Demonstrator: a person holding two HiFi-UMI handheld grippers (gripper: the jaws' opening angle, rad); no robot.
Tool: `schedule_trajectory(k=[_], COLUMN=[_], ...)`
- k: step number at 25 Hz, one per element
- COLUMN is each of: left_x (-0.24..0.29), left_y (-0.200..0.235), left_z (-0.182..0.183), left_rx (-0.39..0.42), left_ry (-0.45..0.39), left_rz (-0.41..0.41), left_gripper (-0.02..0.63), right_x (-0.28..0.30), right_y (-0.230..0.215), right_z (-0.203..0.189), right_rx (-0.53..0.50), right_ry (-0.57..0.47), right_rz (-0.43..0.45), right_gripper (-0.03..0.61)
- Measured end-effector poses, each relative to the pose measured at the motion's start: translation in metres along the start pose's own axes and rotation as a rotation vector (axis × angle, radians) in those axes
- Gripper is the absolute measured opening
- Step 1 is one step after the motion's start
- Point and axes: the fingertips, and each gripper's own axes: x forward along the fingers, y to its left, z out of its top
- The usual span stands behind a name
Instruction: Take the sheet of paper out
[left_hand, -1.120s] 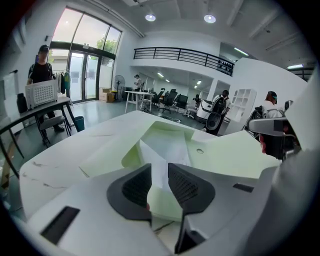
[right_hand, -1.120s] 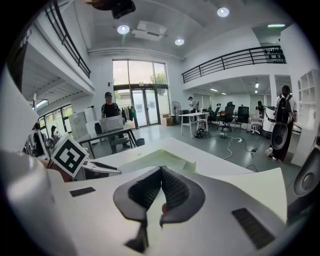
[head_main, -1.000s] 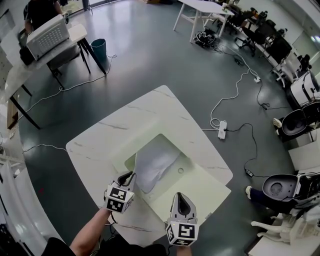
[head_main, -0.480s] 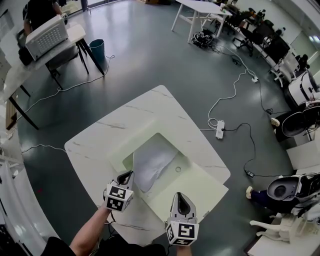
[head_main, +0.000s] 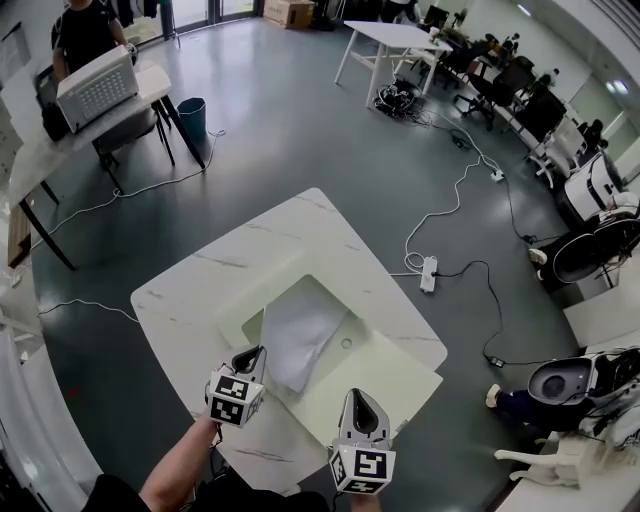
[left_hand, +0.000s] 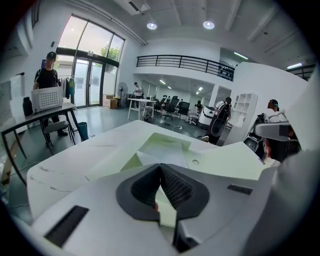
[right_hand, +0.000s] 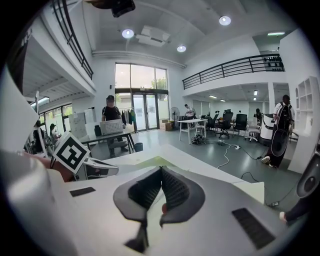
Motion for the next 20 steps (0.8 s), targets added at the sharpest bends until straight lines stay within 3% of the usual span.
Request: schedule_trajectory(k=[9,20], left_x=[-0.022,-0.036], left_y=[-0.028,-0.060], left_z=[0.003,-0.013], left_rx=[0.005,0.022], left_ry=[-0.011,0.004], left_rz=[-0.023,-0.044], left_gripper=[0.025,0.025], right_x=[-0.036,-0.085], right_y=[-0.005,-0.016], right_z=[0.015,0.005], right_rx=[-0.004,0.002], right_ry=[-0.056,-0.070], right_rz=[-0.021,-0.056], right_gripper=[0.017,0.017])
